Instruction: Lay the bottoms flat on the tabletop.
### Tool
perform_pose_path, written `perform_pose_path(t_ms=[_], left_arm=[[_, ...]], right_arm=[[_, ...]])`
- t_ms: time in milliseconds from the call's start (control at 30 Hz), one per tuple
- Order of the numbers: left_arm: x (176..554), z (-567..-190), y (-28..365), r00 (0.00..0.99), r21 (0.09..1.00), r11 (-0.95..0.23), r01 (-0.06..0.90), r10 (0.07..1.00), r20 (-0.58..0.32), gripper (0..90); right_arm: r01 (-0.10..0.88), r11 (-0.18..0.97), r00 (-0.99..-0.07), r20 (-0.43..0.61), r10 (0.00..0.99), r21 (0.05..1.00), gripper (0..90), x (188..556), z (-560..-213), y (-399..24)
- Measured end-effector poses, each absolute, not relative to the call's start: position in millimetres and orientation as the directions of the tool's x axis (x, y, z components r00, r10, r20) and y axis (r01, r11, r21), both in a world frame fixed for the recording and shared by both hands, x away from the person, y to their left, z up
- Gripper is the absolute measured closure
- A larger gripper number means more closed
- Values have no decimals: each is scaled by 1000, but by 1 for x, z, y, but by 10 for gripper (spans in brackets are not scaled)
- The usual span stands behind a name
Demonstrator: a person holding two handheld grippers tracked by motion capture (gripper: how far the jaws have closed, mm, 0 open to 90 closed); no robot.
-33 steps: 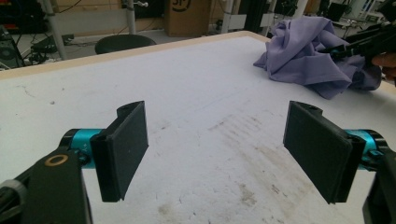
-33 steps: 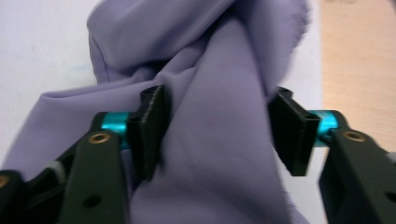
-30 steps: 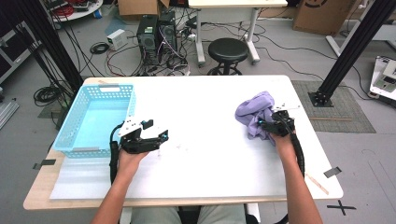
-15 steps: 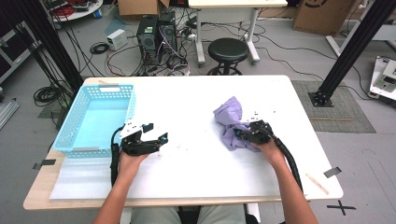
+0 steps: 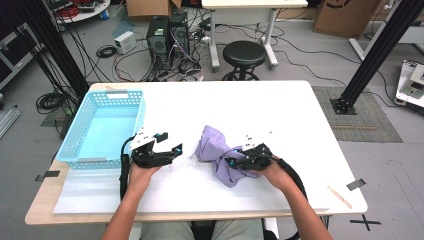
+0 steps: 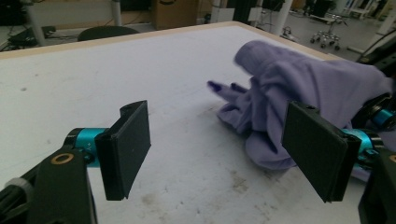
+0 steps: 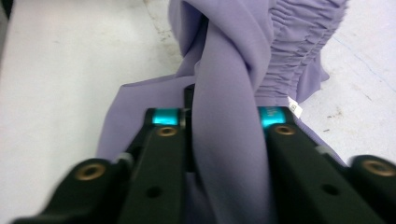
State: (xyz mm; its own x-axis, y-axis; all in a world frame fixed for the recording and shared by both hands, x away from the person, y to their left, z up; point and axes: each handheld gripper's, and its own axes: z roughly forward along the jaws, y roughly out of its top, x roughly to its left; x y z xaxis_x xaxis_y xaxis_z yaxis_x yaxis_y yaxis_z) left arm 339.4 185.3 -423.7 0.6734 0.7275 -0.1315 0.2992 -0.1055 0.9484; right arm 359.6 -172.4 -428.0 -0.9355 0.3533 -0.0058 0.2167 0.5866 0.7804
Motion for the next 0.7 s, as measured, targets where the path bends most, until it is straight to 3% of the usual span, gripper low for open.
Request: perform_pose_path(t_ms=[67,200,300,400,567,700], left_arm=[[339,-423,182,691,948,-110,298,710,-135,240],[341,-422,173,726,946,-129,296,674,-135,251],[344,-423,162,740,941,-135,310,655,-150,253],[349,-424,149,746,932,-148,330,646,-162,244],[358,-432,130,760,910,-196,365,628,-170,261],[361,-440,120,773,891,-247,380,614,-160,393]], right_arm=[[275,530,-914,48,402,802,542,361,-427,-177],[314,420,-880,96,465,851,426,359,-417,-196],[318,336,-845,105,524,886,461,357,-407,-216],[359,343,-783,80,616,868,651,358,-407,-229],[346,463,-813,14,582,816,661,349,-423,-218],[344,487,-843,35,536,803,661,345,-434,-212]])
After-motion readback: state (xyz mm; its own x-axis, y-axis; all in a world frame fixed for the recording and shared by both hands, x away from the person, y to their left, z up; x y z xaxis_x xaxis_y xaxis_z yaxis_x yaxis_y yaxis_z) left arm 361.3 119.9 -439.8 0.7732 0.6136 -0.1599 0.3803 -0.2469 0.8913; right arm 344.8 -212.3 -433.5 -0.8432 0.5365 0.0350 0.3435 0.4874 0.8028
